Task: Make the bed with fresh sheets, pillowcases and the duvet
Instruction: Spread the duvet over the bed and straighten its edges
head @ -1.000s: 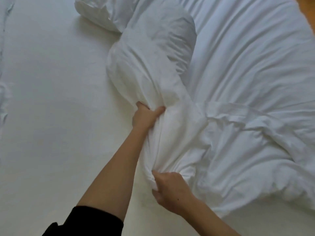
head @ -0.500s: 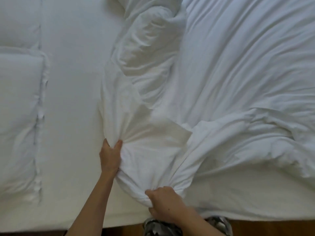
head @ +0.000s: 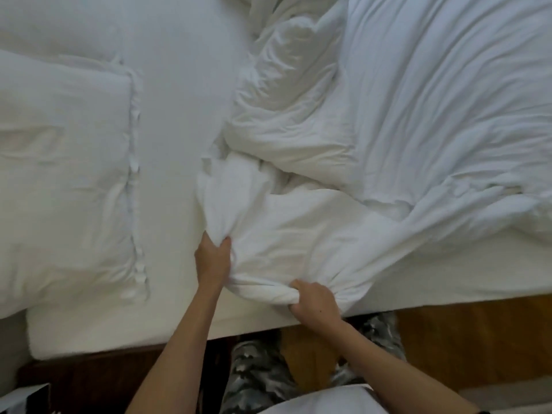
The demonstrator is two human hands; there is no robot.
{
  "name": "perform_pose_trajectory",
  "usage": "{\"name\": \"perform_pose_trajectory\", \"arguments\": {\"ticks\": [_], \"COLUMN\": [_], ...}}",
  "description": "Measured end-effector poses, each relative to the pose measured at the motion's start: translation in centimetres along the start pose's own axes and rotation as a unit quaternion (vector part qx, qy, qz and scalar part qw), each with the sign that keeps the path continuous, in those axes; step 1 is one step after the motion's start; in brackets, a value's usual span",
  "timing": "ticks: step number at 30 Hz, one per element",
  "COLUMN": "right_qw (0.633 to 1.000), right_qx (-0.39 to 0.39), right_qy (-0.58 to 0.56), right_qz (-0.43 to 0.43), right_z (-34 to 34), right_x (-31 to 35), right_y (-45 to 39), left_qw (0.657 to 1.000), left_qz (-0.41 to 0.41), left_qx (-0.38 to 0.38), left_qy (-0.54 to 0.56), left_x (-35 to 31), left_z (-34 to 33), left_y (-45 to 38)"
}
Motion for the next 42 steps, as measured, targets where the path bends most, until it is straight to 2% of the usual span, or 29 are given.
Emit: {"name": "perform_pose_trajectory", "arguments": {"ticks": [4,7,9,10,11,12,13,15,17,20,23,25,27,29,31,34,37,39,42], "right_qw": [0.996,0.991,0.992,0.989,0.982,0.972,0.962,0.956,0.959,0.973,0.984,0.986,0.976,0.957,0.945,0.967,0.994,0.985,0.97], "right_qx": [-0.028,-0.048,-0.032,-0.001,0.046,0.101,0.155,0.201,0.207,0.159,0.047,-0.055,-0.139,-0.192,-0.207,-0.124,0.048,0.125,0.152], "right_qy": [-0.03,-0.015,0.056,0.111,0.163,0.2,0.217,0.208,0.191,0.169,0.17,0.152,0.128,0.125,0.136,0.132,0.065,0.108,0.174], "right_qz": [0.075,0.12,0.107,0.098,0.088,0.078,0.062,0.036,0.013,-0.006,-0.002,0.034,0.105,0.179,0.214,0.181,0.079,0.052,0.081], "right_z": [-4.5,-6.4,-8.0,-9.0,-10.0,-11.0,-11.9,-13.6,-14.5,-15.0,-15.2,-15.5,-15.8,-16.2,-16.7,-18.1,-20.0,-20.9,-22.2], "right_x": [9.3,14.3,15.4,15.4,15.2,14.7,14.3,13.3,12.6,11.7,11.2,11.6,13.0,15.1,17.3,19.6,19.6,19.0,18.5], "right_y": [4.8,6.8,6.7,6.5,6.4,6.4,6.5,6.5,5.9,3.8,0.4,-2.3,-5.4,-8.6,-11.6,-14.1,-13.6,-11.9,-7.9], "left_qw": [0.997,0.99,0.988,0.992,0.994,0.988,0.97,0.922,0.906,0.921,0.948,0.96,0.948,0.93,0.921,0.909,0.914,0.934,0.954], "left_qz": [-0.06,-0.048,-0.006,0.033,0.079,0.126,0.167,0.197,0.18,0.133,0.051,-0.032,-0.127,-0.17,-0.118,0.01,0.043,0.027,0.009], "left_qx": [-0.046,-0.134,-0.151,-0.125,-0.067,0.023,0.12,0.272,0.312,0.262,0.16,0.066,-0.012,-0.035,0.019,0.128,0.221,0.225,0.161], "left_qy": [-0.025,0.015,0.031,0.014,-0.026,-0.08,-0.131,-0.194,-0.224,-0.255,-0.27,-0.27,-0.292,-0.325,-0.371,-0.396,-0.337,-0.277,-0.254], "left_x": [2.3,7.0,10.5,12.6,15.1,17.6,20.2,24.3,25.0,24.4,24.5,24.5,24.2,24.0,24.0,24.8,26.9,28.0,29.0], "left_z": [11.9,19.8,21.4,21.0,20.3,19.4,18.5,17.3,16.8,16.4,16.2,16.1,15.4,14.7,14.3,14.4,15.0,15.9,20.4], "left_y": [0.8,4.2,6.4,6.8,6.9,6.9,6.9,6.9,6.7,4.5,0.1,-3.4,-7.7,-12.5,-16.5,-19.8,-17.7,-14.4,-9.7]}}
Point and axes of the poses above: each hand's wrist, its own y-axis away from the middle knuckle, its own z-axis out of the back of the hand, x = y × z, the point moved 1 cm from there along -y, towards the middle knuckle, and after that the axes turned 11 degrees about -z, right-handed, at the moved point
